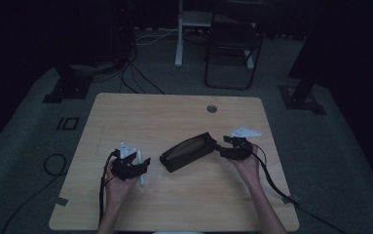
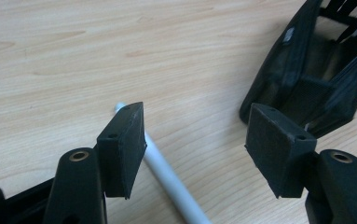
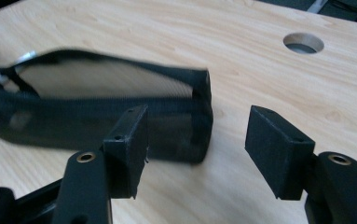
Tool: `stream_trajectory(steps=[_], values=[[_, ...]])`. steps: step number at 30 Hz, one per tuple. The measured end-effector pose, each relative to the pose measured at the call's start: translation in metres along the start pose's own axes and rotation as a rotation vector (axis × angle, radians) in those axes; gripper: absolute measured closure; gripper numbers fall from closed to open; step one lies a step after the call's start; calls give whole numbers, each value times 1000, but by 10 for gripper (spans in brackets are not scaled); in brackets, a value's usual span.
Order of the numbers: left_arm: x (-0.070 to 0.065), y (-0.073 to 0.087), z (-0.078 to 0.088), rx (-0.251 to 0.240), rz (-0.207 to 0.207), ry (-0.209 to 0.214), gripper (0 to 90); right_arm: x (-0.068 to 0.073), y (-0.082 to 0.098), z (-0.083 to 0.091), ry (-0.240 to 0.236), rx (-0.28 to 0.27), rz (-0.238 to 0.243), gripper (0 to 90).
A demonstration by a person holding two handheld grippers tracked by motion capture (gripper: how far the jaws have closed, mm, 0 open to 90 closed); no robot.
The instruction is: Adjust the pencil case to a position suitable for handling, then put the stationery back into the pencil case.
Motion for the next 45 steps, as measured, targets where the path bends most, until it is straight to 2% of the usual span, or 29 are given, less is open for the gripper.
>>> stream_trajectory(steps=[5, 8, 17, 19, 26, 33, 36, 41, 45], values=[[5, 5, -1, 17, 3, -20, 380, 3, 14, 8, 3, 11, 26, 384], [7, 7, -2, 14, 9, -18, 374, 3, 21, 9, 15, 26, 41, 380], [19, 21, -11, 42, 39, -30, 327, 4, 50, 13, 40, 79, 49, 353], [20, 22, -13, 45, 39, -35, 324, 3, 58, 14, 41, 91, 39, 352], [17, 27, -17, 55, 42, -41, 291, 0, 67, 10, 52, 98, 19, 352], [15, 33, -23, 78, 52, -37, 268, 0, 74, 4, 62, 122, 33, 347], [12, 34, -26, 93, 46, -34, 262, 0, 75, 3, 60, 125, 31, 347], [8, 37, -32, 121, 34, -53, 262, 0, 77, 2, 60, 134, 41, 347], [3, 38, -33, 131, 16, -57, 226, 1, 78, 1, 63, 138, 46, 347]])
Point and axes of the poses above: each handheld gripper's, and its own axes: z roughly backward along the jaws, y roughly out of its underside, x roughly to its left, the point moved 4 cm from there along -z, roughly forward along the jaws
